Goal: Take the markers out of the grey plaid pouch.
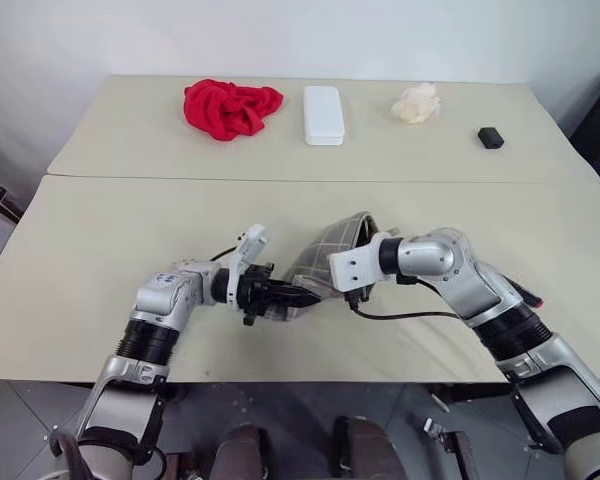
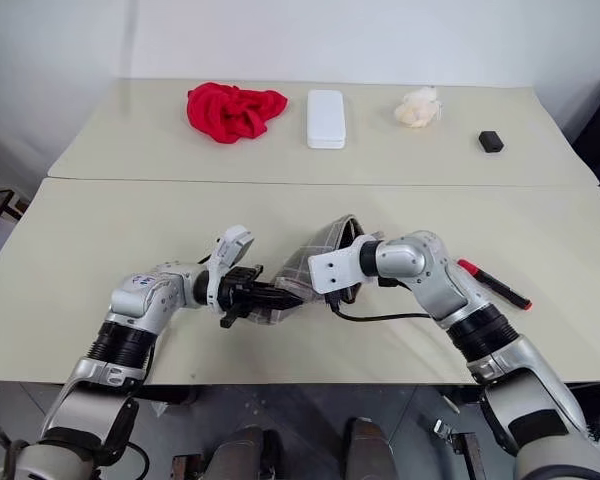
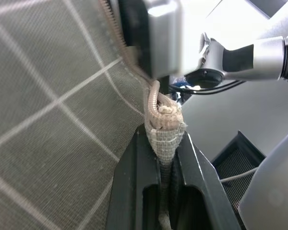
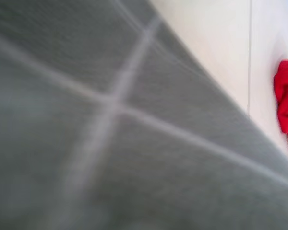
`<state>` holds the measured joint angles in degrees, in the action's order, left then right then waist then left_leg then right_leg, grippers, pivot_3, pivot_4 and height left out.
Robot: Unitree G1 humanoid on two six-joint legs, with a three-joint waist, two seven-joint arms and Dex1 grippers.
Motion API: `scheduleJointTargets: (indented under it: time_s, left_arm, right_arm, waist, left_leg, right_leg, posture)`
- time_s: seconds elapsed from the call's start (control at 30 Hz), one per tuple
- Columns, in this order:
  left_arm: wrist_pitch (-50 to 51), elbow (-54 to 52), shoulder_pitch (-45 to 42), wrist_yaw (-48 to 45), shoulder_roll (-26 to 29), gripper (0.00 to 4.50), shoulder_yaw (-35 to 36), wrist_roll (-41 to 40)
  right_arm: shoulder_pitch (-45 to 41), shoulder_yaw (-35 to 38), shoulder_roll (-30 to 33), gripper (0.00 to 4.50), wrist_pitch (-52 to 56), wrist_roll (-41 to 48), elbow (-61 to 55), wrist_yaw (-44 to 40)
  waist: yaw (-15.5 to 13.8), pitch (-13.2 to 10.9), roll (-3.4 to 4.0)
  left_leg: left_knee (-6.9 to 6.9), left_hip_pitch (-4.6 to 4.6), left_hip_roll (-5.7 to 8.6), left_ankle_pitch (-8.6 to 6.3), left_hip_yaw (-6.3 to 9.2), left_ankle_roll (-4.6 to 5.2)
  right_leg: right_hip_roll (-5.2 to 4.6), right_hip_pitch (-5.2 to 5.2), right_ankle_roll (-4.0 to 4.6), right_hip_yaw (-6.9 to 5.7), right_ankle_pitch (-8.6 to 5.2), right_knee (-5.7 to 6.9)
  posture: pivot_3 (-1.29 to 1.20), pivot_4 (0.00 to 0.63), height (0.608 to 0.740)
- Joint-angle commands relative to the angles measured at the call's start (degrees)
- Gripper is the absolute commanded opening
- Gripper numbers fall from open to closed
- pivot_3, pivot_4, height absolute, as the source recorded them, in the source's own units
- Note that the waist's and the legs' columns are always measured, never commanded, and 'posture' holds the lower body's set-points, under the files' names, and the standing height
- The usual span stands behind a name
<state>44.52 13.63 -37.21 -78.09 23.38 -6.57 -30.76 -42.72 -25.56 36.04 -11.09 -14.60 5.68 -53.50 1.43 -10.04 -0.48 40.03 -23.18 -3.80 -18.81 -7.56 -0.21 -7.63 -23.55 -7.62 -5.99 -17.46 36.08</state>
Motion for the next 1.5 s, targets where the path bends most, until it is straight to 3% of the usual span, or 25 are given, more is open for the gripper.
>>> scheduleJointTargets:
  time_s: [0.03, 0.37, 0.83, 0.9, 1.13, 1.3, 1.33, 1.5]
  left_arm:
    - [-7.5, -0.1, -1.4, 2.1, 1.3, 0.06, 6.5, -0.9]
    - [-18.4, 4.3, -1.5, -1.5, 6.2, 0.06, 6.6, 2.9]
    - [-21.4, 4.0, -0.5, -2.7, 6.0, 0.06, 4.4, 4.3]
    - [-20.6, 3.3, -0.3, -3.1, 6.5, 0.06, 4.0, 4.1]
    - [-26.9, 5.3, 0.1, 0.2, 6.3, 2.00, 5.6, 6.4]
    - [-24.5, 4.9, 0.5, 0.8, 6.1, 3.56, 5.9, 5.0]
    - [-25.2, 5.5, 0.4, 1.6, 5.7, 3.83, 6.2, 5.2]
    - [-27.2, 7.6, 0.3, 2.7, 5.0, 3.83, 6.8, 6.2]
  right_arm:
    - [3.1, 3.7, 4.2, 0.03, 0.6, 2.9, -4.4, -3.8]
    - [8.7, 13.2, 9.3, 0.03, 4.6, 19.3, -12.7, -12.7]
    - [11.0, 17.0, 7.7, 0.03, 15.3, 23.8, -18.2, -9.8]
    - [12.1, 18.0, 7.9, 0.59, 17.6, 26.7, -19.7, -10.6]
    - [14.6, 19.3, 8.7, 2.82, 18.3, 27.4, -21.2, -10.0]
    - [14.5, 18.6, 7.9, 4.50, 17.9, 26.6, -21.8, -9.2]
    - [14.5, 18.5, 7.9, 4.50, 18.0, 26.7, -22.0, -9.2]
    - [14.2, 18.7, 8.0, 4.50, 18.3, 26.7, -22.7, -9.1]
  waist:
    - [-0.1, 0.0, 0.00]
    - [-0.2, 0.0, -0.02]
    - [-1.4, 0.0, -0.02]
    - [-1.5, 0.0, -0.02]
    - [-1.4, 0.0, -0.02]
    - [-1.4, 0.0, -0.02]
    - [-1.4, 0.0, -0.02]
    - [-1.4, 0.0, -0.02]
  left_leg:
    - [0.00, 0.00, 0.00, 0.00, 0.01, 0.00]
    - [0.00, 0.00, 0.00, 0.00, 0.00, 0.00]
    - [0.05, 0.00, 0.00, 0.00, -0.01, 0.01]
    - [0.05, 0.00, 0.01, 0.00, -0.01, 0.01]
    - [0.05, 0.00, 0.01, 0.00, -0.01, 0.01]
    - [0.04, 0.00, 0.01, 0.00, -0.01, 0.01]
    - [0.04, 0.00, 0.01, 0.00, -0.01, 0.01]
    - [0.05, 0.00, 0.01, 0.00, -0.01, 0.01]
  right_leg:
    - [-0.01, 0.00, 0.00, 0.00, 0.00, 0.00]
    - [0.00, 0.01, 0.00, 0.00, 0.00, -0.01]
    - [0.00, 0.02, 0.00, -0.01, 0.00, 0.00]
    - [0.00, 0.02, 0.00, 0.00, 0.00, 0.00]
    - [0.00, 0.02, 0.00, 0.00, 0.00, 0.00]
    - [0.00, 0.01, 0.00, 0.00, 0.00, 0.00]
    - [0.00, 0.01, 0.00, 0.00, 0.00, 0.00]
    - [0.00, 0.02, 0.00, 0.00, 0.00, 0.01]
  posture:
    - [0.00, 0.150, 0.740]
    - [0.00, 0.150, 0.740]
    - [0.00, 0.150, 0.740]
    - [0.00, 0.150, 0.740]
    - [0.00, 0.150, 0.740]
    - [0.00, 0.150, 0.740]
    - [0.00, 0.150, 0.740]
    - [0.00, 0.150, 0.740]
